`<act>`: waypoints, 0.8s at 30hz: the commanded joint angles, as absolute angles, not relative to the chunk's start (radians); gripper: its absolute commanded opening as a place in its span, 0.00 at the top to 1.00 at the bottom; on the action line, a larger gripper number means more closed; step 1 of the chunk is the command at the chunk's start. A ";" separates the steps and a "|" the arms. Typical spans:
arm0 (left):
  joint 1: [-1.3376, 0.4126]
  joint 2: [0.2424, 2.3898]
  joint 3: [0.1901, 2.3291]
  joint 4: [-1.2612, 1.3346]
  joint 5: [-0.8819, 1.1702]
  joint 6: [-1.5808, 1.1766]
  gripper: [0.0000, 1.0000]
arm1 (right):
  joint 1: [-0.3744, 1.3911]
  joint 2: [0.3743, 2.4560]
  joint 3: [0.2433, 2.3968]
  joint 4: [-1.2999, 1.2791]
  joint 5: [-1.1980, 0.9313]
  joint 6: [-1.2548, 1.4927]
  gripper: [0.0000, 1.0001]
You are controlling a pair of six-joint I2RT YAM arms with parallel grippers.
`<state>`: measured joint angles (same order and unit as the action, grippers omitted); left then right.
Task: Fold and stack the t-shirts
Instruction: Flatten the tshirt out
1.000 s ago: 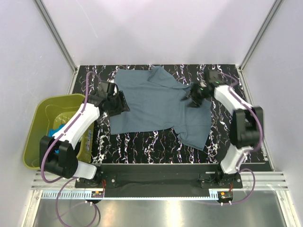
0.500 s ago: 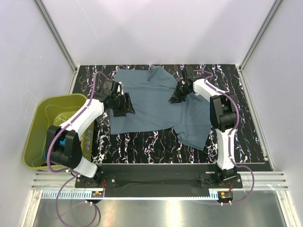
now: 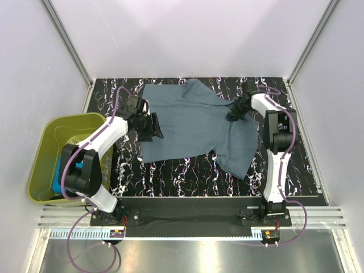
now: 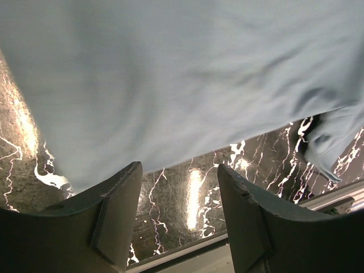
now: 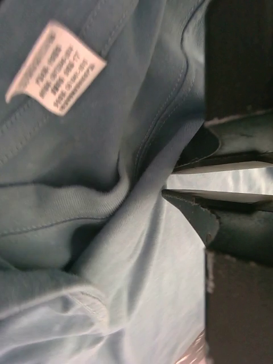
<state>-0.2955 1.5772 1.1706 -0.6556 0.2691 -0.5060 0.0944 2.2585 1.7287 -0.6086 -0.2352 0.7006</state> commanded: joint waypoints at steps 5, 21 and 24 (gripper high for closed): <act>-0.296 1.637 1.247 -0.644 0.279 -0.531 0.40 | 0.006 2.234 1.703 -0.655 -0.103 0.624 0.73; -0.383 1.507 0.990 -0.643 0.065 -0.868 0.40 | 0.109 1.688 1.487 -0.787 -0.270 0.564 0.12; -0.397 1.500 0.945 -0.640 0.041 -0.923 0.40 | 0.118 1.557 1.347 -0.790 -0.285 0.569 0.12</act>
<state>-0.3859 1.5452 0.9657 -0.6624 0.1303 -0.8280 0.1173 1.6230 1.4452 -0.7345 -0.2497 0.5861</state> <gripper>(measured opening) 0.595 0.878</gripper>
